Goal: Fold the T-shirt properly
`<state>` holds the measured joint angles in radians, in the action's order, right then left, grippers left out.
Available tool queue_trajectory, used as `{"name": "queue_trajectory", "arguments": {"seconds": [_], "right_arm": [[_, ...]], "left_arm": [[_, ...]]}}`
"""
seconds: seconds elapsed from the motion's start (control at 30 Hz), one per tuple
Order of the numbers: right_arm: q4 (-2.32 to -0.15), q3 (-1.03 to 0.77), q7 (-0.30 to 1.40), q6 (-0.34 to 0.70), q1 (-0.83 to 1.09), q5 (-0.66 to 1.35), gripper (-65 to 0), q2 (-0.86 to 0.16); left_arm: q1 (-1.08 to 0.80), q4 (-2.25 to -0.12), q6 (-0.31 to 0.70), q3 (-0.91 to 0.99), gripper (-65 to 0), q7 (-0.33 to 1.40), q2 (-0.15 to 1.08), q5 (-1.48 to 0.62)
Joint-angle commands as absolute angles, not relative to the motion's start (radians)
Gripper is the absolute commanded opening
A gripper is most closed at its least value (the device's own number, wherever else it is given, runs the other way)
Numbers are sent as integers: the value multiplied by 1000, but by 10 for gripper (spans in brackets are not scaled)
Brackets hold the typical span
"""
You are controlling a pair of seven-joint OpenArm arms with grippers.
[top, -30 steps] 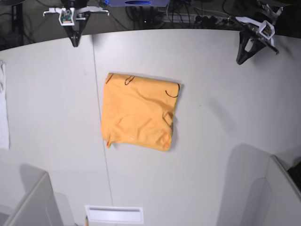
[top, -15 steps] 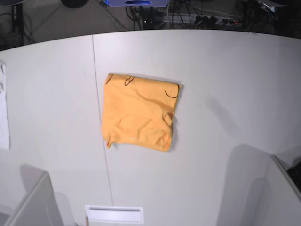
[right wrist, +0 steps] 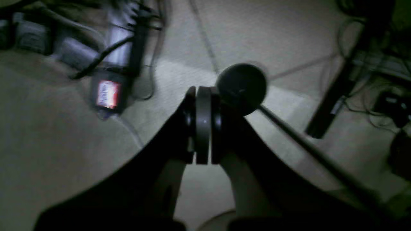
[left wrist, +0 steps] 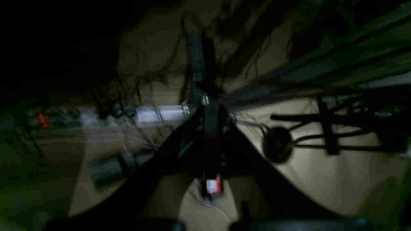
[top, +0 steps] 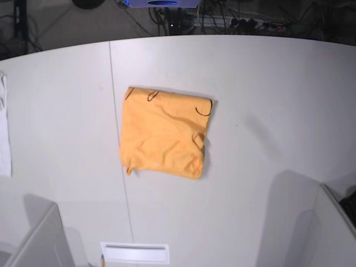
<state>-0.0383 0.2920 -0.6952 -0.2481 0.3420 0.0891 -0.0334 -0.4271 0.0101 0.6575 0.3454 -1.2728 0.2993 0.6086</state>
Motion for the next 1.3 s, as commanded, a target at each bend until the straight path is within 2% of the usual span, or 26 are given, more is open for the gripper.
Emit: {"name": "queue_trajectory", "arguments": {"seconds": [0.0, 0.07, 0.2, 0.3, 0.53, 0.87, 1.27], "right_arm": [[-33, 294, -679, -248, 335, 91, -650, -38], [-39, 297, -607, -246, 295, 88, -650, -53], [-39, 298, -486, -245, 222, 87, -650, -79], [-39, 298, -438, -245, 183, 87, -650, -94], [-38, 300, -441, -245, 206, 87, -650, -116], [-150, 300, -441, -245, 197, 85, -650, -142], [-140, 298, -440, -245, 182, 85, -650, -136]], "left_arm": [[-404, 0, 662, 344, -650, -1274, 306, 611], [-357, 0, 661, 348, -650, -1135, 269, 607], [-318, 0, 647, 369, -650, -711, 179, 584], [-318, -70, 598, 430, -650, -526, 81, 515], [-282, -61, 578, 461, -650, -490, -19, 435], [-217, -30, 578, 460, -650, -490, -18, 420], [-214, -33, 576, 455, -650, -495, -13, 426]]}}
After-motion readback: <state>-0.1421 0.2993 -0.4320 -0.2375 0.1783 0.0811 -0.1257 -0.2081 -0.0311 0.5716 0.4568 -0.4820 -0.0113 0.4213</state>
